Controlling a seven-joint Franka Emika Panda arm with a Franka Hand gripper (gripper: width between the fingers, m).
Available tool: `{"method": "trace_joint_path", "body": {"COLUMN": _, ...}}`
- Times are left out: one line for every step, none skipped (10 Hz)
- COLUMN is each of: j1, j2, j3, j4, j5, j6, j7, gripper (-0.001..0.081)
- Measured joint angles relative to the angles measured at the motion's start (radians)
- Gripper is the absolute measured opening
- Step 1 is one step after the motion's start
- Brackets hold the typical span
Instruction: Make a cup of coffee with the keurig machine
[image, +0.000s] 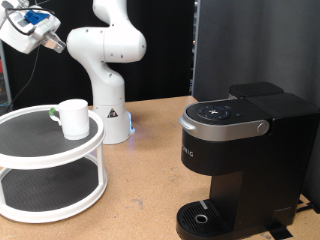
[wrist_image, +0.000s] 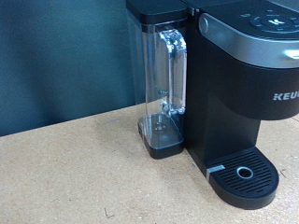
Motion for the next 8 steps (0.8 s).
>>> {"method": "trace_joint_path", "body": {"j1": 0.0, "j2": 0.0, "j3": -0.004, "j4": 0.0, "j5": 0.0, "j6": 0.007, "j7": 0.0, "gripper": 0.0002}}
{"method": "trace_joint_path", "body": {"j1": 0.0, "j2": 0.0, "j3": -0.007, "j4": 0.0, "j5": 0.0, "j6": 0.012, "j7": 0.0, "gripper": 0.0002}}
{"method": "trace_joint_path", "body": {"j1": 0.0, "j2": 0.0, "j3": -0.011, "j4": 0.0, "j5": 0.0, "j6": 0.014, "j7": 0.0, "gripper": 0.0002}}
{"method": "trace_joint_path", "body": {"j1": 0.0, "j2": 0.0, "j3": -0.014, "j4": 0.0, "j5": 0.0, "j6": 0.014, "j7": 0.0, "gripper": 0.0002}}
{"method": "trace_joint_path", "body": {"j1": 0.0, "j2": 0.0, "j3": -0.017, "j4": 0.0, "j5": 0.0, "j6": 0.011, "j7": -0.005, "gripper": 0.0002}}
{"method": "trace_joint_path", "body": {"j1": 0.0, "j2": 0.0, "j3": -0.02, "j4": 0.0, "j5": 0.0, "j6": 0.011, "j7": -0.014, "gripper": 0.0002}}
{"method": "trace_joint_path", "body": {"j1": 0.0, "j2": 0.001, "j3": -0.02, "j4": -0.001, "j5": 0.0, "j6": 0.011, "j7": -0.012, "gripper": 0.0002}}
{"method": "trace_joint_path", "body": {"j1": 0.0, "j2": 0.001, "j3": -0.021, "j4": -0.004, "j5": 0.001, "j6": 0.011, "j7": -0.016, "gripper": 0.0002}}
